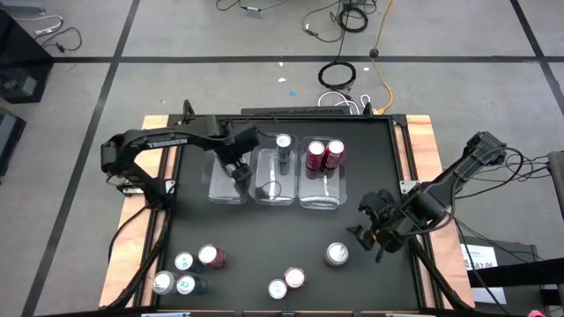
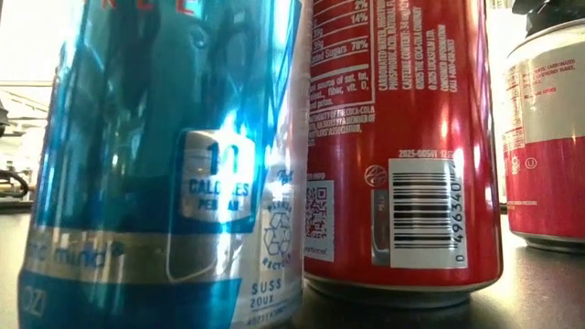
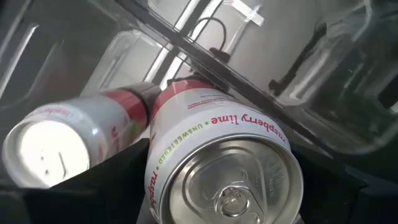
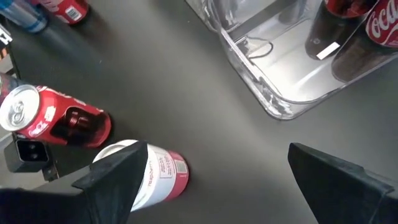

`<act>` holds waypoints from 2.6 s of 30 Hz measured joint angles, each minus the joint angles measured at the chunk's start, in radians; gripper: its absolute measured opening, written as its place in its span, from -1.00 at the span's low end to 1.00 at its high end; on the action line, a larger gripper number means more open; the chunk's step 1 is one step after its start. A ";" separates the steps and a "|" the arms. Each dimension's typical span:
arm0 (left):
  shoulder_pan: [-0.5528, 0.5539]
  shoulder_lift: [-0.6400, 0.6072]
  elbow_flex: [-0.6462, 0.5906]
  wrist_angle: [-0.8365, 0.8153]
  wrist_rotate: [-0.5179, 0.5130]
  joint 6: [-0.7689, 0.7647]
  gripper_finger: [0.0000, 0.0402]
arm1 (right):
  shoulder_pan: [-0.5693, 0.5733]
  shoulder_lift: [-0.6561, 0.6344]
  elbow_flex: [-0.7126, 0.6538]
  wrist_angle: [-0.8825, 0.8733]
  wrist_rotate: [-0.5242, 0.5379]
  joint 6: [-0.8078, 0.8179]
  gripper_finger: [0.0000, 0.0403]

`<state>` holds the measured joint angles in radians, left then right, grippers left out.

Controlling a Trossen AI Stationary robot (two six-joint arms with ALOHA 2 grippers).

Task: Sort soda cans
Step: Put the pink soda can into the left transparent bin

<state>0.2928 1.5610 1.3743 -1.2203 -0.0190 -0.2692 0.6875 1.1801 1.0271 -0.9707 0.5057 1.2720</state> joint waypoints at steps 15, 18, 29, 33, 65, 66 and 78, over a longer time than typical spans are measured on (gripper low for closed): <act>0.163 -0.001 -0.155 0.183 0.079 0.148 0.64 | -0.042 0.000 0.000 0.011 0.000 0.008 0.90; 0.185 -0.001 -0.158 0.219 0.079 0.155 0.64 | -0.050 0.000 0.000 0.024 0.000 0.008 0.90; 0.241 0.027 -0.157 0.276 0.077 0.175 0.64 | -0.054 0.000 0.000 0.062 0.000 0.008 0.90; 0.243 0.042 -0.157 0.280 0.063 0.174 0.64 | -0.054 0.000 0.000 0.070 0.000 0.008 0.90; 0.239 0.043 -0.156 0.333 -0.055 0.180 0.79 | -0.054 0.000 0.000 0.089 0.000 0.022 0.90; 0.239 0.043 -0.156 0.332 -0.056 0.179 0.79 | -0.054 0.000 0.000 0.089 0.000 0.020 0.90; 0.238 0.041 -0.090 0.190 -0.008 0.115 0.79 | -0.054 0.000 0.000 0.087 0.000 -0.023 0.90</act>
<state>0.5304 1.6018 1.2841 -1.0304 -0.0269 -0.1542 0.6334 1.1801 1.0271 -0.8841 0.5053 1.2491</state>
